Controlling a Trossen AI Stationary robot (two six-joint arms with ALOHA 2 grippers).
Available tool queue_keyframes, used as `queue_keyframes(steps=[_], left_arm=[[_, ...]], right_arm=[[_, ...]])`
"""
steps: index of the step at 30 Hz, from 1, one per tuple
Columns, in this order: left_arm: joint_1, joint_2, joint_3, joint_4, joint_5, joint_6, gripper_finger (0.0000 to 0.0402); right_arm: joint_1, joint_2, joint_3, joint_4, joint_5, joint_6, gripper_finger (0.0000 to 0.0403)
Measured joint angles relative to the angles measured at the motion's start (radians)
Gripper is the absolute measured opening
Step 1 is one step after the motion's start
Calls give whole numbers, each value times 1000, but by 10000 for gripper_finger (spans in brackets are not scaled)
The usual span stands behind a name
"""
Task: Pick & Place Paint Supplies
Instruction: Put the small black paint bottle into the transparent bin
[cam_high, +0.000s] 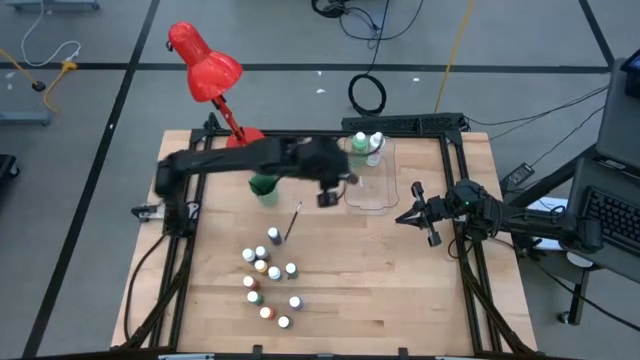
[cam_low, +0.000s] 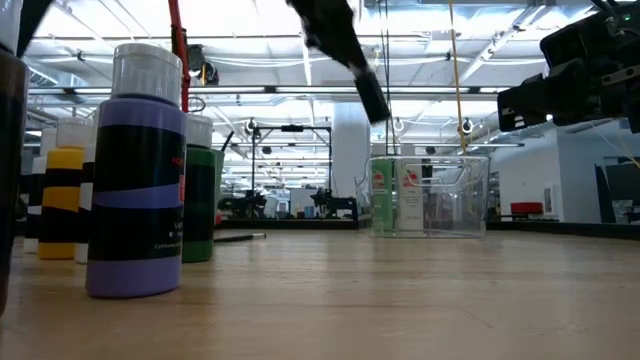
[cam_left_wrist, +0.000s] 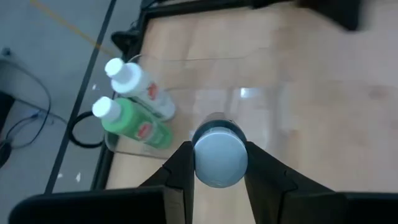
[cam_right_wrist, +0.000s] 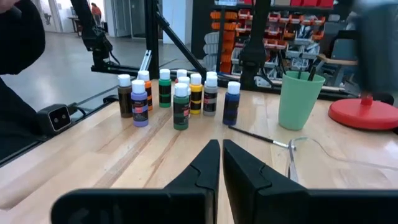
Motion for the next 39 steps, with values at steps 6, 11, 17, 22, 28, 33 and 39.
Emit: queue_keyframes(steps=[6, 11, 17, 22, 28, 33, 39], left_arm=[[82, 214, 223, -86, 25, 27, 95], [122, 358, 383, -167, 63, 30, 95], [153, 430, 410, -184, 105, 27, 95], [157, 465, 410, -170, 105, 19, 95], [157, 499, 408, -167, 105, 21, 95], [157, 500, 404, -167, 94, 24, 95], [157, 503, 399, -169, 79, 15, 95]], right_arm=[[0, 0, 0, 0, 0, -5, 16], [0, 0, 0, 0, 0, -5, 16], [0, 0, 0, 0, 0, -5, 16], [0, 0, 0, 0, 0, -14, 16], [0, 0, 0, 3, 0, -24, 16], [0, 0, 0, 16, 0, -24, 16], [0, 0, 0, 21, 0, -24, 16]])
